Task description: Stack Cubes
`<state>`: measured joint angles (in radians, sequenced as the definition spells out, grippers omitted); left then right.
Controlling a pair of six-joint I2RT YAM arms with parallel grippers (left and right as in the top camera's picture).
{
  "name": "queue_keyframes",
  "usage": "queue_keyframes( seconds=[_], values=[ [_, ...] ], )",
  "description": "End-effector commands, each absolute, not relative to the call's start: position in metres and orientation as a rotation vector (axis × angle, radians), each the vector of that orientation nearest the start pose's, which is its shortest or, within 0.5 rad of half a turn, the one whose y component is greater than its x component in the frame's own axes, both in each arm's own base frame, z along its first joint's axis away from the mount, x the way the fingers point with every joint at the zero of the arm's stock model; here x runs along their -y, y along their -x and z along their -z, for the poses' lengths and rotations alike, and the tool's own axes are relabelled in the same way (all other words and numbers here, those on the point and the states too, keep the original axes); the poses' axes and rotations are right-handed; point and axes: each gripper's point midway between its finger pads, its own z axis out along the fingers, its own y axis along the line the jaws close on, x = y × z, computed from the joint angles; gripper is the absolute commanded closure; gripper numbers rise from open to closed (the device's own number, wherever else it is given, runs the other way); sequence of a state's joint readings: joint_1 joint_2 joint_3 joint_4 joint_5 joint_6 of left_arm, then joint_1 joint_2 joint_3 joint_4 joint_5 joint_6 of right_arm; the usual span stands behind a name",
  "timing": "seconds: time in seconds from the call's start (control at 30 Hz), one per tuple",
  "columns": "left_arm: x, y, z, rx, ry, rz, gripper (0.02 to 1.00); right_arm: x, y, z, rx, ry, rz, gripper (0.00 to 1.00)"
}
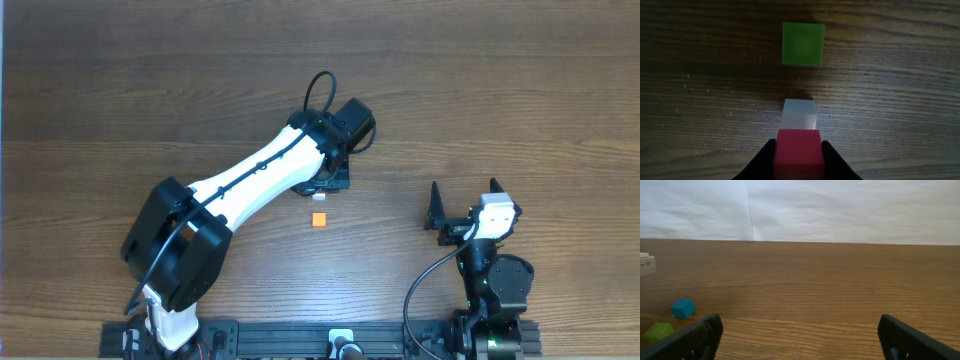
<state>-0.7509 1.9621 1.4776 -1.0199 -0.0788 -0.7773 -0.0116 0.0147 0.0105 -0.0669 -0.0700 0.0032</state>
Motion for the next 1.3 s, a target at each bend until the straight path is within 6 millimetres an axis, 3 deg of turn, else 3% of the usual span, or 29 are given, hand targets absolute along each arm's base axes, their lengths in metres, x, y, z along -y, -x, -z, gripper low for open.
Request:
queue_keyframes(
  seconds=[0.03,1.3],
  values=[
    [0.25,-0.293,-0.046,-3.044,0.036,-0.022,0.978,-0.011,-0.246,-0.158,-1.641,0.051,-0.06,0.007],
    [0.25,-0.293,-0.032,-3.071,0.046,-0.043,0.976,-0.011,-0.246,-0.158,-1.641,0.051,-0.06,0.009]
  ],
)
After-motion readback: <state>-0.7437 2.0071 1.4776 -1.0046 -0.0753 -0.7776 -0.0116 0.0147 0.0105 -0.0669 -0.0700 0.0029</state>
